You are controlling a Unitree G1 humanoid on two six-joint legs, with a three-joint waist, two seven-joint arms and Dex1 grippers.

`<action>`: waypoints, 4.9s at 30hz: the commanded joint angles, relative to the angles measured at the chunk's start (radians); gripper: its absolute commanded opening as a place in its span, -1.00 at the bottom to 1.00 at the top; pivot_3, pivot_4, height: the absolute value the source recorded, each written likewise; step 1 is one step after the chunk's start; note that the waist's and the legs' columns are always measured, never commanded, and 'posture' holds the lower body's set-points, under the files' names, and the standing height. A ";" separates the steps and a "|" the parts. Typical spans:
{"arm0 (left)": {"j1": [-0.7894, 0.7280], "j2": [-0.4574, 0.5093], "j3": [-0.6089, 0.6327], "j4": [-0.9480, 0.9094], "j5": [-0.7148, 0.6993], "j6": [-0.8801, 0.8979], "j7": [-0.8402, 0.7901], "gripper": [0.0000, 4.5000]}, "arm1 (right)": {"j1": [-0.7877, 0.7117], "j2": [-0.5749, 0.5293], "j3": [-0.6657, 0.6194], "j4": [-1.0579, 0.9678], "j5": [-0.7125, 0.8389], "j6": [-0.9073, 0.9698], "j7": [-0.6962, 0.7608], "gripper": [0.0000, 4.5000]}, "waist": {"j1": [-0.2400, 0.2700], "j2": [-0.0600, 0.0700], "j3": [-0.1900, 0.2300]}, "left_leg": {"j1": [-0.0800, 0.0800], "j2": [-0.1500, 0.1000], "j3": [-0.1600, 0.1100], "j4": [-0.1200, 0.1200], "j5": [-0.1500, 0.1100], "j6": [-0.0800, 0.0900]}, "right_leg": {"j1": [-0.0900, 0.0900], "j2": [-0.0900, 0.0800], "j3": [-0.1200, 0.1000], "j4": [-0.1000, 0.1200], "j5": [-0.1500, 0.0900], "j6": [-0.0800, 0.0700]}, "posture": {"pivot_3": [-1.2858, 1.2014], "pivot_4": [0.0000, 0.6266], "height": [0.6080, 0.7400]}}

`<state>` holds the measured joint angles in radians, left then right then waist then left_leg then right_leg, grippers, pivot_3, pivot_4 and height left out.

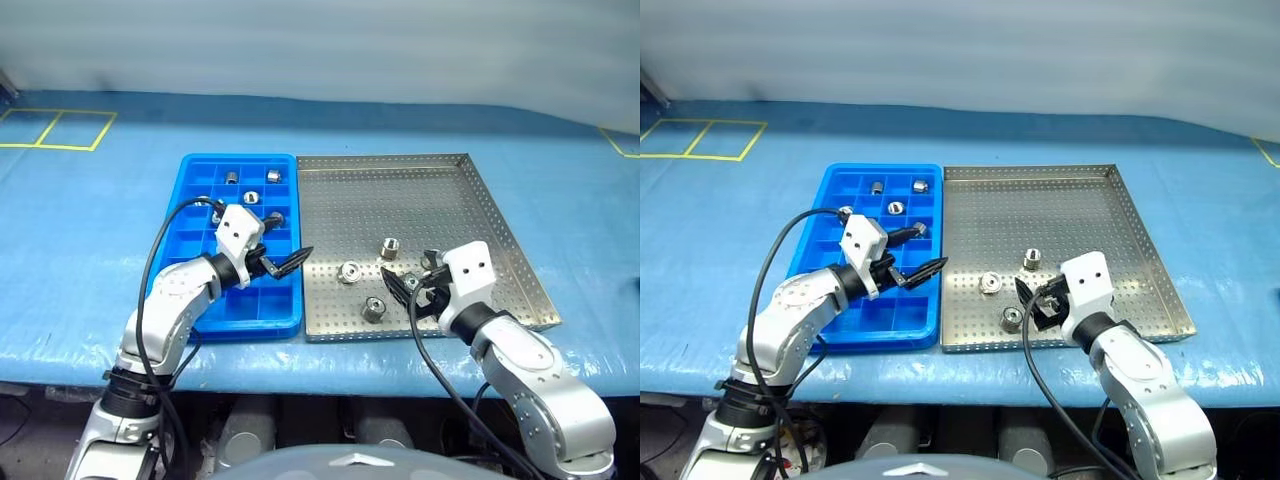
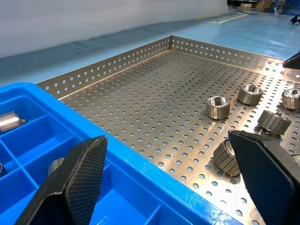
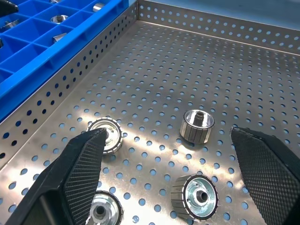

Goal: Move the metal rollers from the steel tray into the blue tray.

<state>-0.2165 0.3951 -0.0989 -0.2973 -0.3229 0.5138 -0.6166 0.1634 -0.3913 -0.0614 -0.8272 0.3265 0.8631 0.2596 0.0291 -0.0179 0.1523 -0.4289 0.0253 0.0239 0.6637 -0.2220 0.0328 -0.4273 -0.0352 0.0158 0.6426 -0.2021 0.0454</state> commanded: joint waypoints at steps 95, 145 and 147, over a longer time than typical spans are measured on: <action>-0.768 -0.148 -0.545 1.026 0.510 -0.514 -0.518 1.00 | 0.254 0.118 0.140 -0.220 -0.035 -0.105 -0.227 0.98 | -0.100 0.000 0.000 | -0.001 0.002 0.001 0.001 0.000 0.000 | -0.001 0.007 0.006 0.001 0.000 0.000 | -0.12 -0.52 1.00; -0.028 -0.159 0.139 0.011 0.524 -0.029 0.510 -0.23 | -0.297 0.124 0.333 0.085 0.008 0.003 0.003 1.00 | 0.060 -0.001 0.000 | 0.000 0.002 0.000 0.003 0.001 0.000 | 0.001 0.007 0.006 0.001 0.004 0.003 | 0.24 -0.52 1.00; -0.027 -0.149 0.131 0.033 0.540 -0.035 0.523 -0.23 | -0.296 0.126 0.334 0.085 0.006 0.004 0.003 1.00 | 0.062 -0.001 0.000 | 0.000 0.002 0.000 0.003 0.001 0.000 | 0.001 0.007 0.005 0.001 0.003 0.003 | 0.22 -0.52 1.00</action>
<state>-0.2428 0.2417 0.0408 -0.2648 0.1974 0.5104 -0.1106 -0.1177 -0.2712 0.2717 -0.7183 0.3252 0.8816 0.2595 0.0916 -0.0185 0.1518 -0.4289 0.0274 0.0238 0.6664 -0.2215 0.0325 -0.4267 -0.0286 0.0210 0.6430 -0.1987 0.0479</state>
